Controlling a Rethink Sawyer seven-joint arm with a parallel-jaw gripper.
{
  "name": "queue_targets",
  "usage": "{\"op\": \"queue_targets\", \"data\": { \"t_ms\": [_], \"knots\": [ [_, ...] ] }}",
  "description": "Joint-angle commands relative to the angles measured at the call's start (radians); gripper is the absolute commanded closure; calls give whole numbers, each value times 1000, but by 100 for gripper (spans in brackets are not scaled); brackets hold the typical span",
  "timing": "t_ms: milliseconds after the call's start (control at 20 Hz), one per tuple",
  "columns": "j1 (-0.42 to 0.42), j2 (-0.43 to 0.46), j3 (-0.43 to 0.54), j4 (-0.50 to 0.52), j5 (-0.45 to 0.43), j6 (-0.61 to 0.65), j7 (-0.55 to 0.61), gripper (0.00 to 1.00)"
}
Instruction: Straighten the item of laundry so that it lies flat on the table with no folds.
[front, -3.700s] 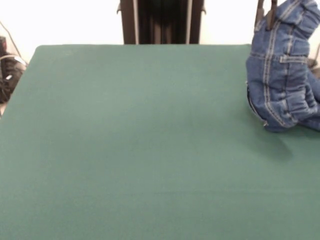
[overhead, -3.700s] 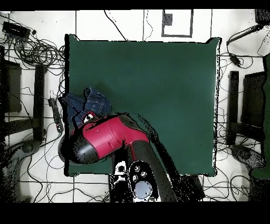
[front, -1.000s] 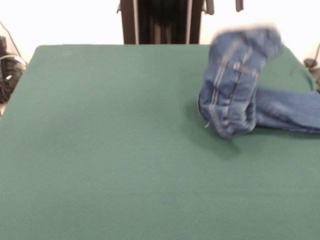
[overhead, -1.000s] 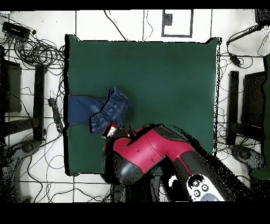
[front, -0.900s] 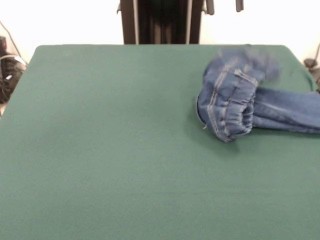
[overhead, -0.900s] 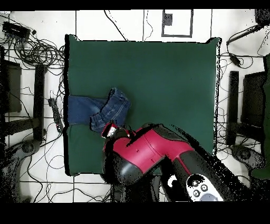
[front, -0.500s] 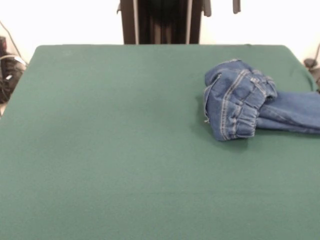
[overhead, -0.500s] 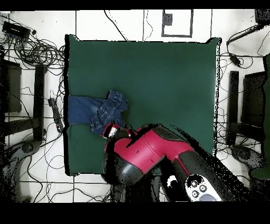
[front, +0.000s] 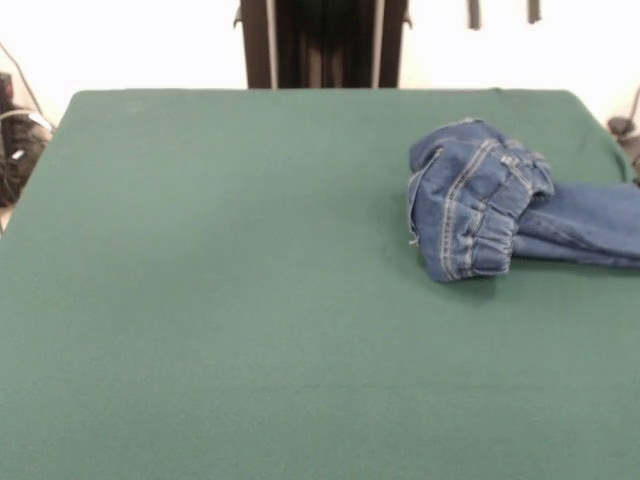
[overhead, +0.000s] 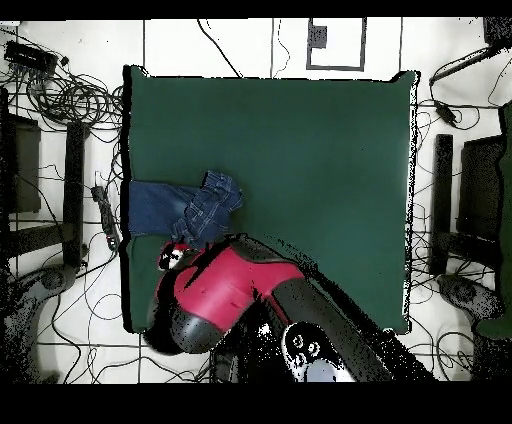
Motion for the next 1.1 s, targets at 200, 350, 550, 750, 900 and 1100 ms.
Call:
{"op": "queue_targets", "data": {
  "t_ms": [200, 350, 550, 750, 900, 1100],
  "knots": [
    [269, 97, -177, -133, 59, 220, 75, 0],
    [288, 169, -228, -192, 75, 251, 49, 0],
    [326, 231, -301, -271, 39, 294, 43, 0],
    [380, 260, -365, -332, 39, 374, 63, 0],
    [407, 293, -394, -366, 41, 374, 63, 0],
    [446, 330, -441, -392, 51, 378, 90, 0]
  ]
}}
